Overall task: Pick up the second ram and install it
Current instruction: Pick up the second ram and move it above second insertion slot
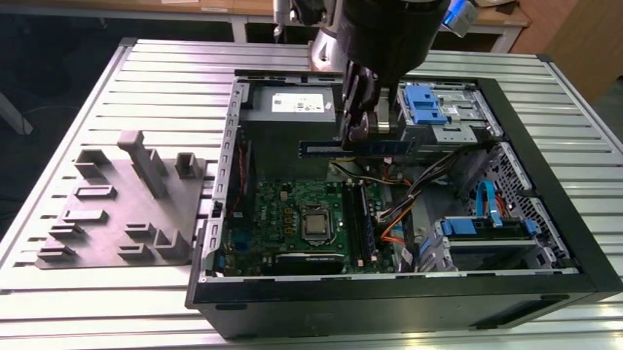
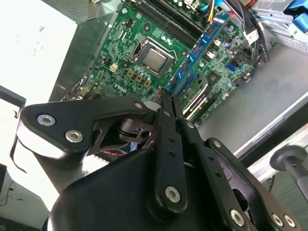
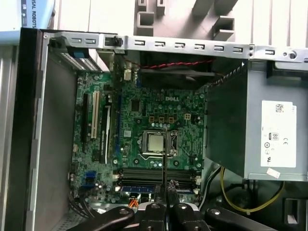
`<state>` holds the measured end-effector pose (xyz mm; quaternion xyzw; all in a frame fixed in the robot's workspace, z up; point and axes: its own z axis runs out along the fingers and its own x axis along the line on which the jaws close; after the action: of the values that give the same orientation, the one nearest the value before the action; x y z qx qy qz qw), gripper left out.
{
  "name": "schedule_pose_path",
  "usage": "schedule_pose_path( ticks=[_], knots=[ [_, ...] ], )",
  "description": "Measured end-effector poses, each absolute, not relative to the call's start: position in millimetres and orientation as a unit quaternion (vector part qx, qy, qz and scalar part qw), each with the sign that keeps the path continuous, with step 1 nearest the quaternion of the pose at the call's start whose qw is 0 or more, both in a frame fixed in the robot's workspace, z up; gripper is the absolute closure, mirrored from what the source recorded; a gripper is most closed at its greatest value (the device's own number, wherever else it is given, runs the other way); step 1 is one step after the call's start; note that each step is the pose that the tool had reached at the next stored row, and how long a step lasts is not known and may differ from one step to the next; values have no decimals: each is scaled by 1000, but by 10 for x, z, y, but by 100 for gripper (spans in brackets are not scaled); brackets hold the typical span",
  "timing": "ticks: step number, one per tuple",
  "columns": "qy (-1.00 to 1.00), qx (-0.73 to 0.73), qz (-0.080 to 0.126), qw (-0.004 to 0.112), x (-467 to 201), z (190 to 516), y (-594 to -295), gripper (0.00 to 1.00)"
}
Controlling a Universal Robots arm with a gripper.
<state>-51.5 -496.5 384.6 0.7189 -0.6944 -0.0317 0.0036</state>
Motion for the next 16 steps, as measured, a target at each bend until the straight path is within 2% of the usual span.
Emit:
schedule_pose_path(
  ticks=[16],
  knots=[
    [-695,719,-32,4,-514,3554,-4965,90]
  ],
)
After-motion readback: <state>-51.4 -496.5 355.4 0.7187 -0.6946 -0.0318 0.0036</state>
